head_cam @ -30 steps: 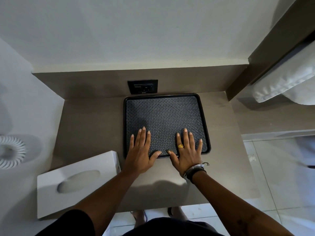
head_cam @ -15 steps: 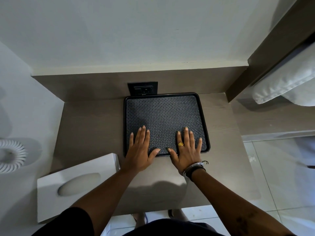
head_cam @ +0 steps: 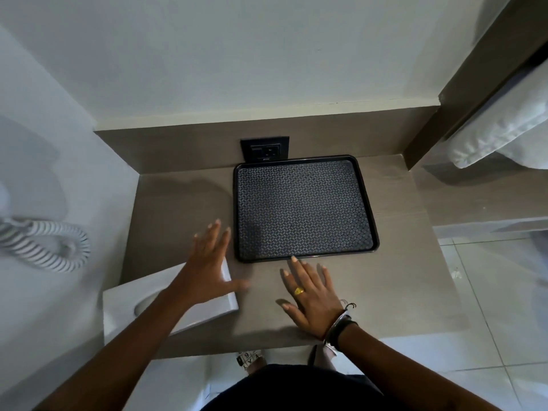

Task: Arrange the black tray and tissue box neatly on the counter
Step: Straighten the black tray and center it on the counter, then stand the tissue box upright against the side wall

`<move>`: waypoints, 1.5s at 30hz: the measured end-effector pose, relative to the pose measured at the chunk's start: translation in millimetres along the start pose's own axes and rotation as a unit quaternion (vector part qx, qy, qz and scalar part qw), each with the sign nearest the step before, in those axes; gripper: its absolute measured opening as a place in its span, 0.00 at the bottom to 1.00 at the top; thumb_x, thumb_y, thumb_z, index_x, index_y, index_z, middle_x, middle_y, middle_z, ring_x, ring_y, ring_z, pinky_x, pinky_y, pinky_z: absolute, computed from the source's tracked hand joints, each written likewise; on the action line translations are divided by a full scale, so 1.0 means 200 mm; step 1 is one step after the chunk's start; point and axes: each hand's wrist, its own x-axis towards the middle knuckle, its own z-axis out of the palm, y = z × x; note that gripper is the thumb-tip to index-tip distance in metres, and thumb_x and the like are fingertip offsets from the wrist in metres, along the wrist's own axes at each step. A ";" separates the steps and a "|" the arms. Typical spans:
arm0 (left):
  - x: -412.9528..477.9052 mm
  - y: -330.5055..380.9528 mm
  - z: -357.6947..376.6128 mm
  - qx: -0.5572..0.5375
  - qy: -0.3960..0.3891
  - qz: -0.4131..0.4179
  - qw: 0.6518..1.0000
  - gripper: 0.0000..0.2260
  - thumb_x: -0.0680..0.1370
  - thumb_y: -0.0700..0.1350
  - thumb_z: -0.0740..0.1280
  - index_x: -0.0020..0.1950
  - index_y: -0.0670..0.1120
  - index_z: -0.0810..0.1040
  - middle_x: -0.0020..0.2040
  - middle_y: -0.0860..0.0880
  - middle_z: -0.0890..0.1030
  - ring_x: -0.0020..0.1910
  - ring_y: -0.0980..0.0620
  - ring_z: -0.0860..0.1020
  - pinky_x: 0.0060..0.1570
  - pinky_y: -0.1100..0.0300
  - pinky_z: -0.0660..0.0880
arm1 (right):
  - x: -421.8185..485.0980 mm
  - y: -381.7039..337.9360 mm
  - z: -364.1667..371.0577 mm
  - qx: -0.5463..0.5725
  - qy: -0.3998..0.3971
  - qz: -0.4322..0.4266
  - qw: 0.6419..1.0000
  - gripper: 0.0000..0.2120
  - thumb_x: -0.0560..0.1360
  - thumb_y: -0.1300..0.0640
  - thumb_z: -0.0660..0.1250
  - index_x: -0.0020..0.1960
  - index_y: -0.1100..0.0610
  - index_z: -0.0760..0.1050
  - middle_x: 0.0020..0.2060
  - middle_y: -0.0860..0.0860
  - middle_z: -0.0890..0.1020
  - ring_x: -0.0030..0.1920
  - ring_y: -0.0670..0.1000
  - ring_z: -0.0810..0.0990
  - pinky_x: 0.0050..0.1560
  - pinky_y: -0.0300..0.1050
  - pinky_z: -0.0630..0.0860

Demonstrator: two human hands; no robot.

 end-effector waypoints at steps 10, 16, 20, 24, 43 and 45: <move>-0.40 -0.43 0.03 0.052 -0.120 -0.073 0.989 0.76 0.47 0.85 0.62 0.78 0.46 0.29 0.80 0.43 0.30 0.80 0.42 0.32 0.78 0.41 0.36 | 0.09 -0.22 0.07 -0.032 -0.086 -0.025 0.995 0.39 0.75 0.30 0.51 0.77 0.52 0.58 0.78 0.58 0.57 0.76 0.62 0.58 0.73 0.70 0.52; -0.40 -0.40 0.03 0.042 -0.068 -0.080 0.994 0.69 0.54 0.74 0.74 0.82 0.47 0.41 0.80 0.43 0.55 0.78 0.40 0.57 0.77 0.44 0.54 | 0.13 -0.24 0.07 -0.047 -0.081 -0.025 0.995 0.41 0.73 0.28 0.52 0.78 0.52 0.56 0.79 0.56 0.56 0.78 0.61 0.53 0.74 0.68 0.51; -0.34 -0.40 -0.01 0.028 -0.048 -0.118 0.991 0.67 0.55 0.73 0.75 0.82 0.49 0.42 0.80 0.44 0.56 0.78 0.40 0.59 0.77 0.42 0.56 | 0.13 -0.24 0.06 -0.059 -0.080 -0.021 0.995 0.42 0.73 0.28 0.51 0.78 0.51 0.55 0.79 0.55 0.55 0.78 0.60 0.52 0.74 0.68 0.51; -0.22 -0.40 -0.10 -0.010 0.007 -0.199 0.980 0.67 0.56 0.73 0.76 0.81 0.48 0.42 0.81 0.42 0.56 0.79 0.39 0.59 0.76 0.40 0.58 | 0.14 -0.24 0.06 -0.052 -0.082 -0.018 0.995 0.41 0.73 0.28 0.53 0.78 0.51 0.56 0.78 0.55 0.57 0.77 0.60 0.54 0.73 0.68 0.54; 0.30 -0.49 -0.29 -0.183 0.166 -0.477 0.843 0.63 0.60 0.73 0.74 0.81 0.42 0.48 0.78 0.34 0.58 0.78 0.32 0.58 0.75 0.35 0.56 | 0.16 -0.23 0.08 -0.056 -0.070 -0.021 0.996 0.42 0.69 0.28 0.58 0.75 0.51 0.64 0.75 0.56 0.66 0.74 0.62 0.64 0.71 0.68 0.60; 0.27 -0.47 -0.24 -0.168 0.187 -0.440 0.862 0.61 0.63 0.77 0.67 0.81 0.41 0.48 0.80 0.34 0.56 0.79 0.32 0.56 0.76 0.34 0.54 | 0.17 -0.23 0.08 -0.060 -0.075 -0.020 0.995 0.42 0.69 0.27 0.58 0.75 0.51 0.65 0.75 0.56 0.67 0.73 0.62 0.65 0.70 0.68 0.60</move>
